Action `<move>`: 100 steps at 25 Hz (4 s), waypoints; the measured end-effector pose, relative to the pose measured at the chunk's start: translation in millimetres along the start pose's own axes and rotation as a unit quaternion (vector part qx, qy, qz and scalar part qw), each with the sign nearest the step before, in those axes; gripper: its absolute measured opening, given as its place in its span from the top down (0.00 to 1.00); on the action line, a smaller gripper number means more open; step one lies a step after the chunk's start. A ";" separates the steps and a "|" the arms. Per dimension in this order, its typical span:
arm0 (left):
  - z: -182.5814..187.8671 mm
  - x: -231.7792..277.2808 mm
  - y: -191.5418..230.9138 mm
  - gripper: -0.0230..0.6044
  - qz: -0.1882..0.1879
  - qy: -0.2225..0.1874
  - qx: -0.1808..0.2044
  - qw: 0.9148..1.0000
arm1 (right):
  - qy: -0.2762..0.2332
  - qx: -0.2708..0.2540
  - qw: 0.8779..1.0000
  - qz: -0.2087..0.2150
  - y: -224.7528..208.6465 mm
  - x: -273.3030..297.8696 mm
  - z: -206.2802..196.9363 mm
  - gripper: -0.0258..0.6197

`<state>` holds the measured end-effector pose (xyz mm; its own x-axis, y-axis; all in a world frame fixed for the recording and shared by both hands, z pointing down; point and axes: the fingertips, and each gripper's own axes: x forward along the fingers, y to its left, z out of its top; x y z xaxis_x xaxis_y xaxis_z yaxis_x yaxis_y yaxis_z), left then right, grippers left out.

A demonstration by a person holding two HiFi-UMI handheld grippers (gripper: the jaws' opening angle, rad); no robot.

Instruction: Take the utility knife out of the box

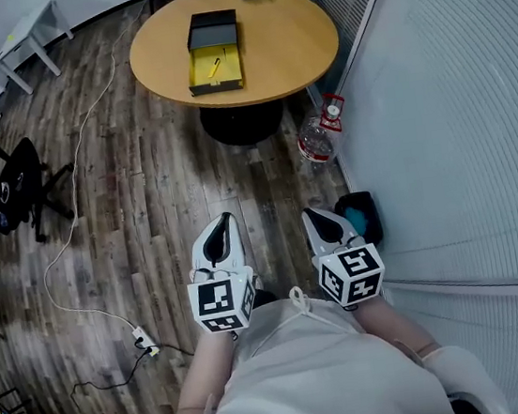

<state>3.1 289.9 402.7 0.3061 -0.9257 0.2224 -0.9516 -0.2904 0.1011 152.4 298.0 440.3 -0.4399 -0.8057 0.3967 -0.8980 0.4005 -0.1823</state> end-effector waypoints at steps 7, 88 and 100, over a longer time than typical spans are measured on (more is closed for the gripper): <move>18.3 46.5 84.7 0.95 -0.010 0.000 -0.006 1.000 | 0.003 0.000 1.000 -0.010 30.7 85.5 32.2 0.96; 45.7 635.2 416.4 0.95 -0.146 0.164 0.000 0.976 | 0.307 0.119 0.917 -0.227 -167.5 735.2 78.6 0.86; 54.4 642.6 415.3 0.95 -0.149 0.154 -0.003 0.977 | 0.285 0.121 0.933 -0.184 -155.9 724.0 95.8 0.86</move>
<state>-196.9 -438.8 534.8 0.5640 -0.6831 0.4639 -0.8192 -0.5335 0.2104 -27.2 -389.6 669.7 -0.0848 -0.4793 0.8736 -0.9938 -0.0231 -0.1092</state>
